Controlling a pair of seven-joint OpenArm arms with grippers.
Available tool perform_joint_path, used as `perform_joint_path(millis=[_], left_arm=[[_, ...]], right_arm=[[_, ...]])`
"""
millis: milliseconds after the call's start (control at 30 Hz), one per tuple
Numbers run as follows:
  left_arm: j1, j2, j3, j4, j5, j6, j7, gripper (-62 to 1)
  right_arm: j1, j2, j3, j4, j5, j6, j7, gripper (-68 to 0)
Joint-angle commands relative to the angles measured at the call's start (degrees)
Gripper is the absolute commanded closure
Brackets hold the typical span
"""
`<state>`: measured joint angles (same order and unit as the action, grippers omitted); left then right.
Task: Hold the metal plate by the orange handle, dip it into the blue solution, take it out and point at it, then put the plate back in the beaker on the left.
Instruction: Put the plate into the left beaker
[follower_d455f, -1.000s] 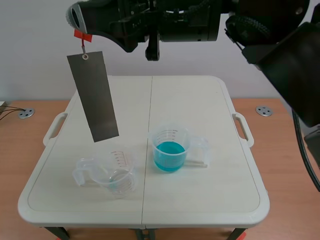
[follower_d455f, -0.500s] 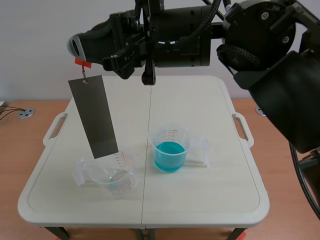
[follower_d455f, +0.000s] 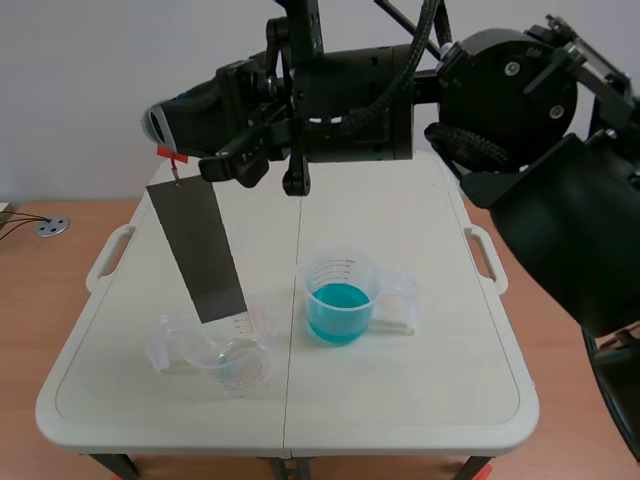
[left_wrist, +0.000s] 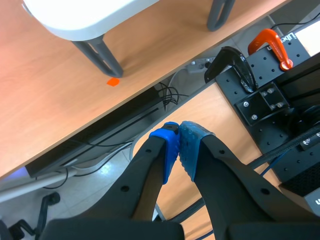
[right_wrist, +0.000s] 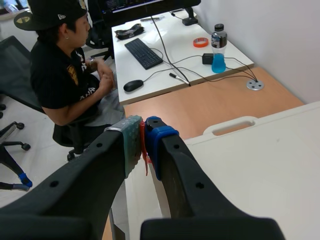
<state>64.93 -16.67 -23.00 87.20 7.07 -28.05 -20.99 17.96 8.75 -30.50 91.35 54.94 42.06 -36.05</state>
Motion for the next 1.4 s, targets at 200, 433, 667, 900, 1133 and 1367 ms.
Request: perform_joint_path(millis=[200,433,667,900,1133,1367], left_arm=[[0.63,0.31,0.37,0.13,-0.35,0.11,2.56,-2.7],[0.63,0.31,0.37,0.13,-0.33,0.11,3.72,-2.7],[0.63,0.31,0.37,0.13,-0.33,0.11,4.55,-2.7],[0.63,0.31,0.37,0.13,-0.33,0.11,4.55,-2.7],[0.61,0.31,0.37,0.13,-0.44,0.11,4.09,-2.7],[0.61,0.31,0.37,0.13,-4.96,0.55,4.07,-2.7]], right_arm=[[-0.46,-2.32,-0.44,-0.76,-2.14,0.66,1.49,-1.3],[-1.16,-3.72,-0.44,-4.26,-3.23,0.66,2.23,-1.3],[-1.16,-4.15,-0.7,-7.34,-3.56,0.66,3.67,-1.3],[-2.19,-4.81,-0.7,-12.76,-3.56,0.66,5.99,-1.3],[-4.02,-5.62,-0.7,-17.44,-3.58,0.66,8.11,-1.3],[-3.98,-5.57,-0.7,-18.03,-3.61,0.66,8.37,-1.3]])
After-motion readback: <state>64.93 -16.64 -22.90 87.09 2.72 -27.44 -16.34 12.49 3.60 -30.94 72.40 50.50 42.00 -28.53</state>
